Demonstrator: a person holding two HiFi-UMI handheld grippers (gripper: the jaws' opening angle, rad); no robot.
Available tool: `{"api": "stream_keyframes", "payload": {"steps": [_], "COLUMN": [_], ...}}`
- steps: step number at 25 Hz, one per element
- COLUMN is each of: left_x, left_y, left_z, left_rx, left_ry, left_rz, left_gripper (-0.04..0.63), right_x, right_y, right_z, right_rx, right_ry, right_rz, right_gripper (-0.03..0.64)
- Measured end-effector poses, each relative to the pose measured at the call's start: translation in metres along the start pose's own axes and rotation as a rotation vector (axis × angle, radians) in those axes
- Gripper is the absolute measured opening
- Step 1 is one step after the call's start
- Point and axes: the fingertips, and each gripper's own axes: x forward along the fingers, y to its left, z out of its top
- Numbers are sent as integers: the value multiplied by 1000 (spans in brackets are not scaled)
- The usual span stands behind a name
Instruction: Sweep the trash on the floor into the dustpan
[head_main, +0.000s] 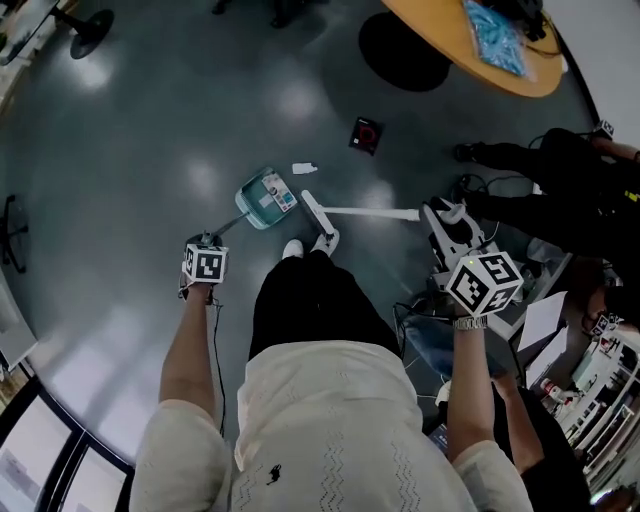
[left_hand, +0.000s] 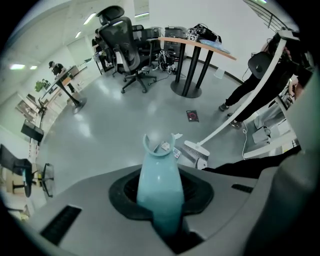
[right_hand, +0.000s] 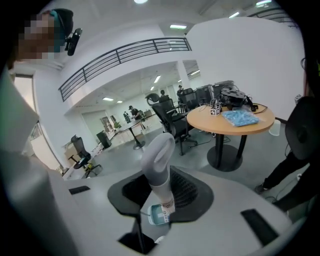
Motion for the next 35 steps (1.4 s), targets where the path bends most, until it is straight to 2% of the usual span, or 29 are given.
{"api": "stream_keyframes", "payload": {"steps": [6, 8, 12, 17, 24, 29, 32, 35], "left_x": [9, 12, 20, 33, 44, 53, 58, 60], "left_y": [19, 28, 44, 61, 79, 86, 95, 101], "left_z": [60, 74, 108, 141, 158, 150, 137, 137], "left_rx": [151, 173, 240, 362, 447, 450, 438, 420], "left_ry": [-3, 4, 3, 20, 36, 49, 84, 77], "left_rz": [-9, -19, -33, -77, -125, -144, -151, -156], "left_gripper": [91, 91, 91, 91, 91, 91, 91, 91], "right_x": [-11, -5, 43, 105, 149, 156, 161, 168], "right_y": [-58, -60, -46, 16, 104, 134, 147, 158], "right_z": [16, 14, -5, -25, -32, -16, -8, -8], "right_rx": [25, 18, -38, -100, 20, 168, 173, 156], "right_ry": [-85, -91, -43, 33, 34, -29, -29, 1], "right_rz": [-174, -226, -239, -196, -87, -39, -3, 34], "right_gripper": [114, 114, 115, 118, 124, 127, 129, 129]}}
